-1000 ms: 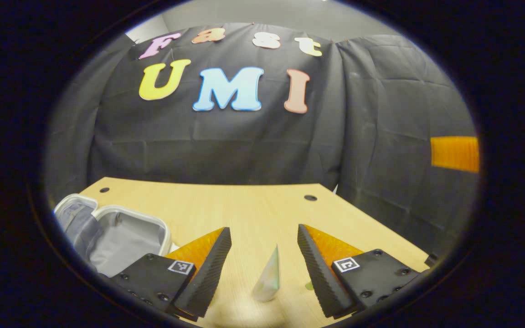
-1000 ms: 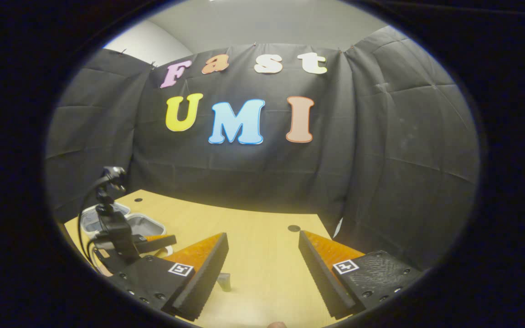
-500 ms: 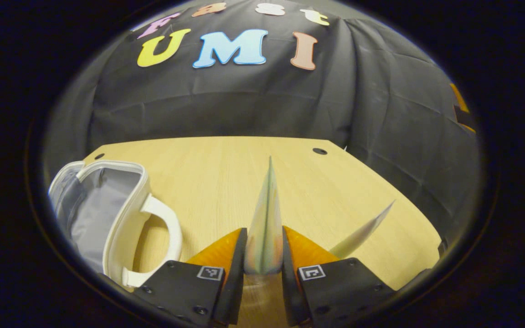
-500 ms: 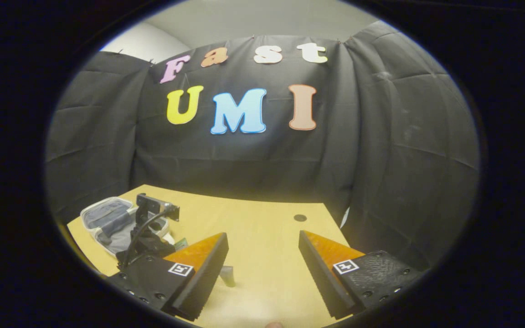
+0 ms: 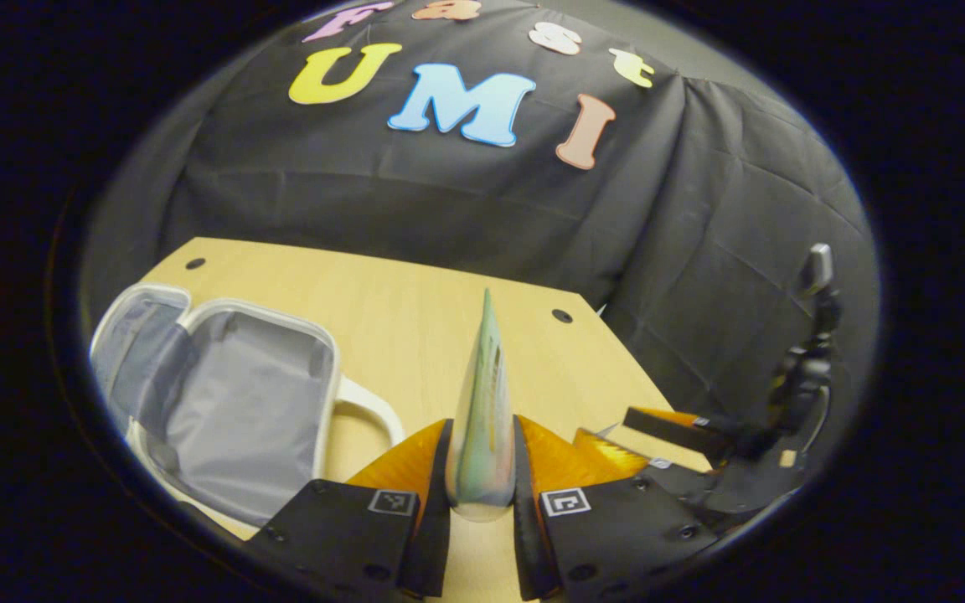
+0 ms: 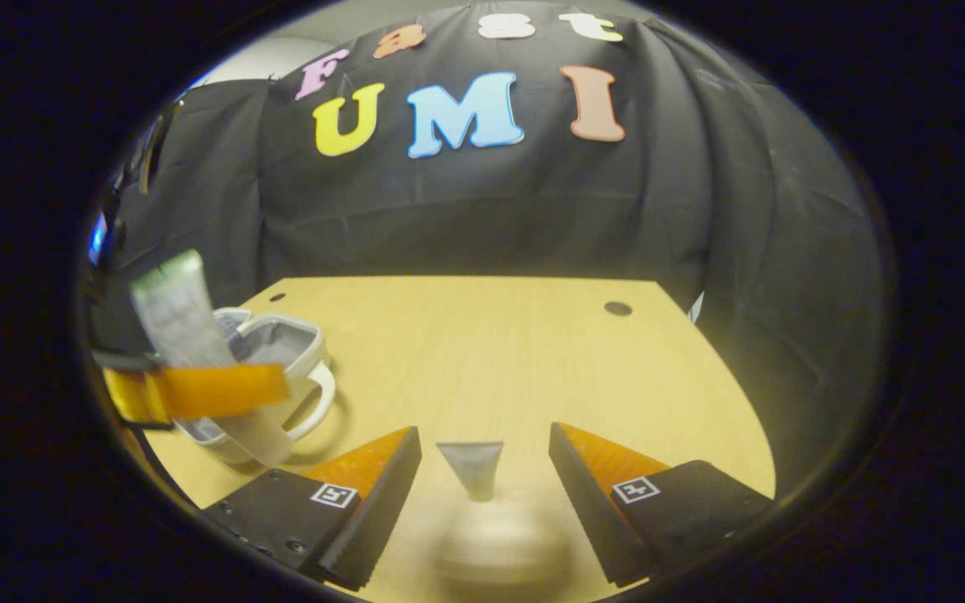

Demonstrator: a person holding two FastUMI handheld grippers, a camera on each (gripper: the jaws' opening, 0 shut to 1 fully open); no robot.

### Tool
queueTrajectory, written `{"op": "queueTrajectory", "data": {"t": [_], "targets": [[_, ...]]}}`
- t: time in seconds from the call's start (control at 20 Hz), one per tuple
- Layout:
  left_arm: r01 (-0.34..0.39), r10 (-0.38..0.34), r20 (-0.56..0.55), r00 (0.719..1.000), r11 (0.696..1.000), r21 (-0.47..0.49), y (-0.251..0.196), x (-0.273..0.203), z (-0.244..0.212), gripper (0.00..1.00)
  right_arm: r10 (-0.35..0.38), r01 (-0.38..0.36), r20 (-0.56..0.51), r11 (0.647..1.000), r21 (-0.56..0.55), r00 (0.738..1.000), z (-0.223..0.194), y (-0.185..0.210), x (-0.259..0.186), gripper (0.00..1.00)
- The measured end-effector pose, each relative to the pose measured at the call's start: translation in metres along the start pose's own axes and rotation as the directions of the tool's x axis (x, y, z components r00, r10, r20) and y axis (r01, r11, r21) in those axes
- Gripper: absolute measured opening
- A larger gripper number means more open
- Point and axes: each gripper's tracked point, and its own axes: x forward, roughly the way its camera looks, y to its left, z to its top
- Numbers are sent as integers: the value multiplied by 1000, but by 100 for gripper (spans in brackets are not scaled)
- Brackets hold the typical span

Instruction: First open the suitcase, pack the skin care products into it, and then close the suitcase.

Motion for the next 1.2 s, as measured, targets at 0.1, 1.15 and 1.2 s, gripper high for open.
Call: {"op": "queueTrajectory", "data": {"t": [0.1, 1.15, 1.2], "targets": [[-35, 35, -2, 999, 999, -6, 30, -27, 11, 40, -11, 12, -49, 1000, 20, 999, -18, 2, 14, 87], [-182, 198, -200, 960, 979, 97, 258, -43, 9, 82, 186, -169, -57, 960, 221, 981, 20, 233, -69, 28], [-200, 210, -149, 966, 977, 78, 267, -62, 21, 84, 209, -190, -76, 960, 203, 975, 19, 248, -55, 28]]}}
